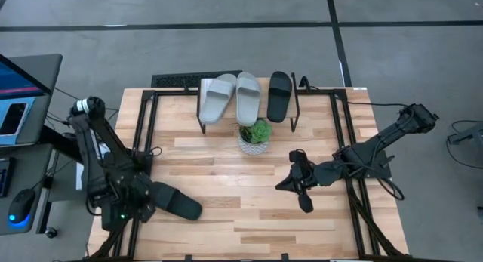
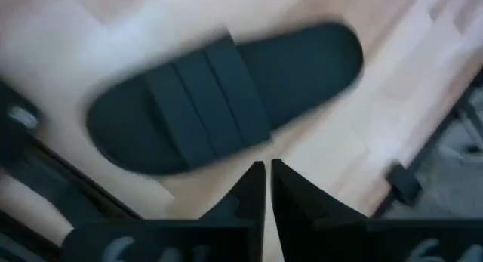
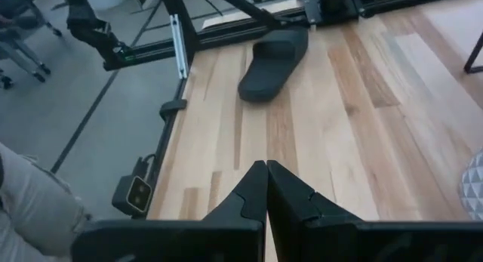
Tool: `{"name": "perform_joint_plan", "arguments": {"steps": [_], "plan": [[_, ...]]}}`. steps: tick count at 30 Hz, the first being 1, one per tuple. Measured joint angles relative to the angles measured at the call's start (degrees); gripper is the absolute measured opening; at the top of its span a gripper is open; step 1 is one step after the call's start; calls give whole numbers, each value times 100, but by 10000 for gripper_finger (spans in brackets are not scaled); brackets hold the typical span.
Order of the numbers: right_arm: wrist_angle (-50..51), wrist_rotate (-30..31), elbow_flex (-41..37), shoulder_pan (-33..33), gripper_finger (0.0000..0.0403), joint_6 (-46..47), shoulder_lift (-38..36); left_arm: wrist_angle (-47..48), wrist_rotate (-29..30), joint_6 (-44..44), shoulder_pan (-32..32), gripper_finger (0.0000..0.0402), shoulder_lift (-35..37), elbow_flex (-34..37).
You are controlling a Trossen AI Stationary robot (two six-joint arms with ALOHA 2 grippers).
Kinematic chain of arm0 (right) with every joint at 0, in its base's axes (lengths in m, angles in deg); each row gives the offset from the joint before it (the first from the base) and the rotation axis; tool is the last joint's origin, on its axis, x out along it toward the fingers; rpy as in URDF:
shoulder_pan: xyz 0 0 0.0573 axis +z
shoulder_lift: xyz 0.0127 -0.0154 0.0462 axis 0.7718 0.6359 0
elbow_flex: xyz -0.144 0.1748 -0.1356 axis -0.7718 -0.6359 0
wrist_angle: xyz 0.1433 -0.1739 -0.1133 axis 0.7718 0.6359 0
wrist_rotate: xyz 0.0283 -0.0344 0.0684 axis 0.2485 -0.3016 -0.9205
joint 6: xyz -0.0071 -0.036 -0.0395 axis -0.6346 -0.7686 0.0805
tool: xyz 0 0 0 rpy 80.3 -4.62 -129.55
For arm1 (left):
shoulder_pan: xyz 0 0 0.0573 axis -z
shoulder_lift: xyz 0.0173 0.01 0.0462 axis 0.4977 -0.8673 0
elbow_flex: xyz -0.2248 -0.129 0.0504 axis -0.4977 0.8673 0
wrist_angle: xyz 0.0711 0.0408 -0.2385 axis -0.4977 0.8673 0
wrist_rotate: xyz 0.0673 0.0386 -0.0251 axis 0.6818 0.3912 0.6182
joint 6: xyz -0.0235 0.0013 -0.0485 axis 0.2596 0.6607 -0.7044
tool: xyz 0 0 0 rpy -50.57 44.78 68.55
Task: Pick and place slides into the shelf
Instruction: Put the black slide on the shelf
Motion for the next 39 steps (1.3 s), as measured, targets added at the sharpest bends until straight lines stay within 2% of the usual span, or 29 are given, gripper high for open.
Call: {"name": "perform_joint_plan", "arguments": {"steps": [6, 11, 16, 28, 39], "plan": [[16, -172, 0, -11, 0, 6, 0, -1088, -418, 52, -133, 75, -32, 465], [52, -289, 0, -4, 0, 6, 0, -1010, -492, -105, -128, 132, -27, 637], [78, -377, 0, 4, 0, 7, 0, -878, -713, -211, -147, 167, -27, 819], [90, -596, 0, 0, 0, 9, 0, -977, -603, -193, -587, 176, -25, 1240], [87, -723, 0, 0, 0, 50, 0, -906, -802, 403, -1027, 176, -27, 1253]]}}
